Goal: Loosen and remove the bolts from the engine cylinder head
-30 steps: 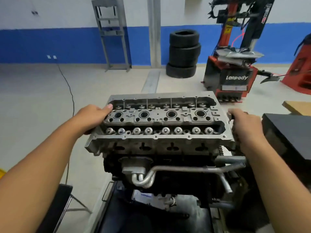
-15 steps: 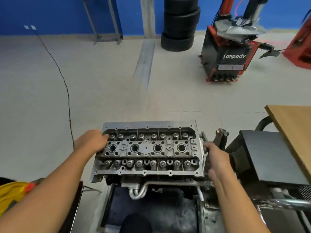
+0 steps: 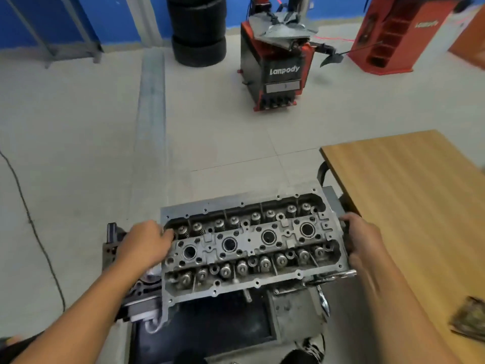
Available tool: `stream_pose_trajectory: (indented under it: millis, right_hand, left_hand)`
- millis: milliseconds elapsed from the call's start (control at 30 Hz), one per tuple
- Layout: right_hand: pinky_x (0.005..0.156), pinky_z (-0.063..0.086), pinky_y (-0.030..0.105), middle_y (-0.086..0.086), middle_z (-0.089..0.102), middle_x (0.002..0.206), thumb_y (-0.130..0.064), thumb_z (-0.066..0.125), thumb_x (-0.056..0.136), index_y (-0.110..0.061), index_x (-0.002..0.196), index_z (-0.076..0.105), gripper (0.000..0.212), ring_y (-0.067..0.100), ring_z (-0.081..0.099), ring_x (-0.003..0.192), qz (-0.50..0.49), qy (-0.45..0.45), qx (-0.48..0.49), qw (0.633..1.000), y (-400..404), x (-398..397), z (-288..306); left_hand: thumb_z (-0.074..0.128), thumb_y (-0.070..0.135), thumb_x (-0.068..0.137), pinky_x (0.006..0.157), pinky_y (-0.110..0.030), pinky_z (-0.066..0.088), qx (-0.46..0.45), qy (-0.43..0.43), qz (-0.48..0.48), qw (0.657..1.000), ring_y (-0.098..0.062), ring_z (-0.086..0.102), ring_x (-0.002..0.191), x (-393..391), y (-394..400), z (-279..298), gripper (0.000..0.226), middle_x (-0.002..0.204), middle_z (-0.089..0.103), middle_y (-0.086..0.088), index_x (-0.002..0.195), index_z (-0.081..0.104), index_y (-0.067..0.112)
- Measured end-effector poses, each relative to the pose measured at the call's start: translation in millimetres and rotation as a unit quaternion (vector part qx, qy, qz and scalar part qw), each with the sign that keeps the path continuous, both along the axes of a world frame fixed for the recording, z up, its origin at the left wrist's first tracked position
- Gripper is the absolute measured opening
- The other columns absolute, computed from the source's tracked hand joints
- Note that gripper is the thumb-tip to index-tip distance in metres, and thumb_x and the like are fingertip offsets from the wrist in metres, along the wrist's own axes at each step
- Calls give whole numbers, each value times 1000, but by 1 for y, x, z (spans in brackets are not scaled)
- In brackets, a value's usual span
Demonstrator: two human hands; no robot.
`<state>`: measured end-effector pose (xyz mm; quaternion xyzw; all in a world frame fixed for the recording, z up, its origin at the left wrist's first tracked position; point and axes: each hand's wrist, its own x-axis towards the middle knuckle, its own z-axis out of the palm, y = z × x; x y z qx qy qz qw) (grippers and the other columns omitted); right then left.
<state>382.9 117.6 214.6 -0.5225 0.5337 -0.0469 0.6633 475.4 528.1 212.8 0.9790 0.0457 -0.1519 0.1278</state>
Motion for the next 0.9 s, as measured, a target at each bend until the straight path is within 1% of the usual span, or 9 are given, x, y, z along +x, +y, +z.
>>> stream_pose_trajectory:
  millis: [100,200,400,500,567,667,767,833,900]
  right_hand:
    - [48,30,26,0,38,50,-17,60,77,-22,63,47,20,19,31,40,-32,-10,-12,999,-80,-20,10]
    - [48,23,26,-2,27,50,-16,56,76,-24,58,35,28,18,21,42,-52,1,-18,998,-164,-41,14]
    - [40,22,16,-7,26,39,-18,56,83,-26,59,30,36,13,20,32,-100,6,-7,995,-332,-91,8]
    - [35,19,11,-8,24,37,-18,53,85,-28,63,26,36,10,17,28,-116,0,2,993,-401,-119,-6]
    - [33,17,10,-9,22,37,-18,51,85,-28,65,24,35,9,15,27,-131,-5,13,991,-439,-138,-17]
    - [33,20,10,-9,24,36,-18,50,88,-29,66,25,35,8,18,26,-146,7,28,989,-484,-161,-34]
    - [30,23,11,-9,29,36,-17,49,93,-29,67,27,36,8,23,25,-155,11,40,987,-515,-174,-49]
    - [31,24,12,-8,28,34,-17,48,95,-28,67,27,37,10,24,24,-142,20,35,989,-530,-175,-54]
    - [38,33,21,-3,33,37,-18,50,93,-27,68,31,33,18,33,34,-129,40,18,991,-538,-172,-58]
  left_hand:
    - [62,32,100,49,-27,38,-28,-2,-35,999,-25,55,47,2,-87,15,51,49,55,-6,56,56,8]
    - [64,27,97,49,-27,34,-61,-13,-61,996,-24,49,46,-3,-178,20,51,48,48,-4,52,47,10]
    - [65,23,90,50,-27,37,-83,-11,-111,990,-24,52,51,-23,-354,19,39,54,51,-5,55,50,11]
    - [62,21,87,49,-26,33,-89,-12,-135,987,-22,51,54,-34,-430,16,34,60,51,-4,58,47,13]
    - [61,21,87,48,-26,32,-90,-17,-151,984,-21,52,54,-41,-476,12,30,62,53,-3,60,48,14]
    - [60,19,88,47,-25,30,-94,-10,-174,980,-18,50,52,-51,-532,-1,27,63,53,-1,63,48,14]
    - [57,15,89,48,-26,27,-98,25,-186,977,-18,41,51,-61,-573,-19,30,63,44,1,64,40,15]
    - [57,15,90,48,-27,26,-91,44,-188,977,-17,39,51,-66,-590,-33,31,62,42,1,64,40,16]
    - [57,18,91,48,-26,26,-92,53,-187,977,-16,39,51,-67,-600,-48,32,62,42,2,65,39,16]
